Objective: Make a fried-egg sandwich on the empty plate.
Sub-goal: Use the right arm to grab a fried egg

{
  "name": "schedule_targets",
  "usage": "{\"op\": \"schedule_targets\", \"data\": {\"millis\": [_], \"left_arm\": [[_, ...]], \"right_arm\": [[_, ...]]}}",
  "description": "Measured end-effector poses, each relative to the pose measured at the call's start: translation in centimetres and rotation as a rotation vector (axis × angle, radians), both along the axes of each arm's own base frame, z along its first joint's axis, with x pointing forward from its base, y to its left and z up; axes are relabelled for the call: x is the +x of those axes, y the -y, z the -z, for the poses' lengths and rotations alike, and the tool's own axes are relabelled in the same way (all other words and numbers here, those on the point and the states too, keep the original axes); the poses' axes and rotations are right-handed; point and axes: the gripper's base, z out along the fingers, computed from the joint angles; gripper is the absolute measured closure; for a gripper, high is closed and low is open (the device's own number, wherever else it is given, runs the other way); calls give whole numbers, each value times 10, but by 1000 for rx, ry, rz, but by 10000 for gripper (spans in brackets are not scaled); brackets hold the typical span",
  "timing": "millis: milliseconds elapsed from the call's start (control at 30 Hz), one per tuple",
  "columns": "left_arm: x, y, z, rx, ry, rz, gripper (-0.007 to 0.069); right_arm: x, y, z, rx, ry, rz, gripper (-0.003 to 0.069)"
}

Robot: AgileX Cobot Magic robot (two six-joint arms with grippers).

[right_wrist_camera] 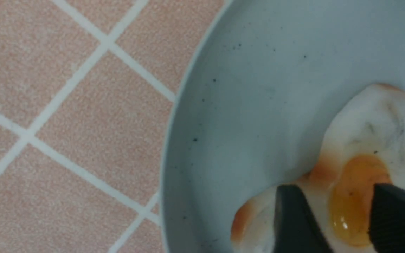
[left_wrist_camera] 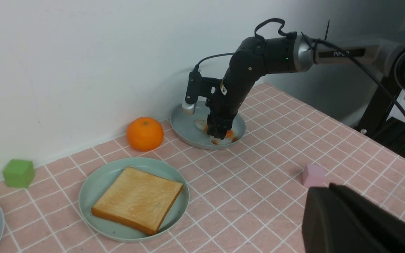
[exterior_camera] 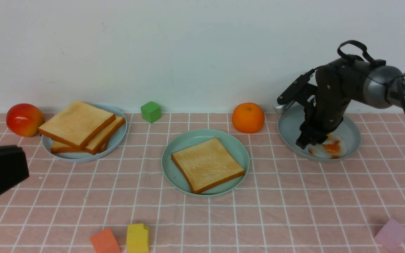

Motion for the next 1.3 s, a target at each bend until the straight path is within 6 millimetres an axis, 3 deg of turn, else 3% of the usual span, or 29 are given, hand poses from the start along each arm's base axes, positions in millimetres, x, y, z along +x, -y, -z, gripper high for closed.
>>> {"op": "schedule_targets", "data": {"millis": [267,533,900,1167,1300], "left_arm": [[1,-1,0,25,22,-14,638],[2,-2,0,32,29,-19,638],[2,-2,0,34,31,-20,637],[2,-2,0,34,31,-20,637],[2,-2,0,34,31,-20,637]], "right_arm": [[1,2,1,8,19,59,156],[6,3,7,-19,40,49,153],[7,3,11,-38,37,41,352],[7,2,10,-40,41,36,589],[6,0,10,-48,41,29,596]]}}
